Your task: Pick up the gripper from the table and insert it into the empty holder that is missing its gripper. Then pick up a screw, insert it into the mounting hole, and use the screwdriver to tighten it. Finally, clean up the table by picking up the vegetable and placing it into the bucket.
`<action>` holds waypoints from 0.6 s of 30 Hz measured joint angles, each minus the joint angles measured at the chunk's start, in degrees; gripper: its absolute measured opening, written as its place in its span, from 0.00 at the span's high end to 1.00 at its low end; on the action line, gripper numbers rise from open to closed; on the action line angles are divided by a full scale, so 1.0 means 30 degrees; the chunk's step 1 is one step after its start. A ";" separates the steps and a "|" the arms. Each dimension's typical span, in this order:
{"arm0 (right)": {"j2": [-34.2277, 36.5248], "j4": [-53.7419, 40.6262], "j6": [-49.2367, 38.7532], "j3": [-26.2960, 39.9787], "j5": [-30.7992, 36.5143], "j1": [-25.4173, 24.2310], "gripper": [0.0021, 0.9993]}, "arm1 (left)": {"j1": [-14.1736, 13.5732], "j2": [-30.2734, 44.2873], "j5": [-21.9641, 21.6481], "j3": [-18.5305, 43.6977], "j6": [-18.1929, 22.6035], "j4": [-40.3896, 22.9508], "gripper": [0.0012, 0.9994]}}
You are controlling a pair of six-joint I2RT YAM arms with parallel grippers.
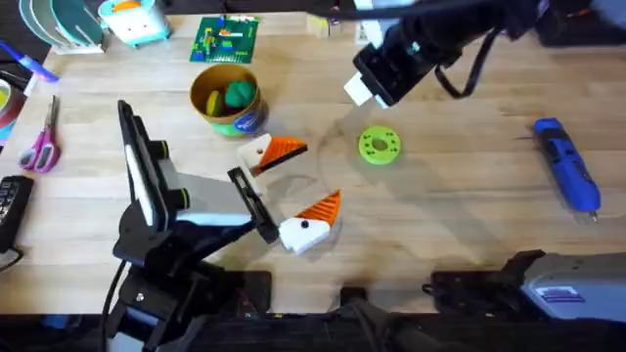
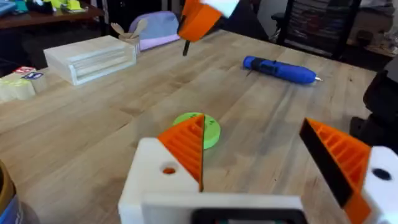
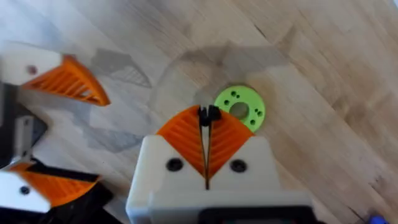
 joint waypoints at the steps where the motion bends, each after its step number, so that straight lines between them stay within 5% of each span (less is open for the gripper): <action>1: 0.0090 -0.0616 0.0000 0.0773 -0.0061 0.0285 0.99 | 0.0000 0.0001 0.0000 0.0000 0.0001 0.0000 0.01; 10: 0.4079 -0.4213 0.0066 0.8332 -0.1003 0.3858 0.99 | 0.0000 0.0001 0.0000 0.0000 0.0001 0.0000 0.01; 18: 0.6213 -0.4220 0.0000 0.9439 -0.1389 0.5920 0.99 | 0.0000 0.0000 0.0000 0.0000 0.0001 0.0000 0.01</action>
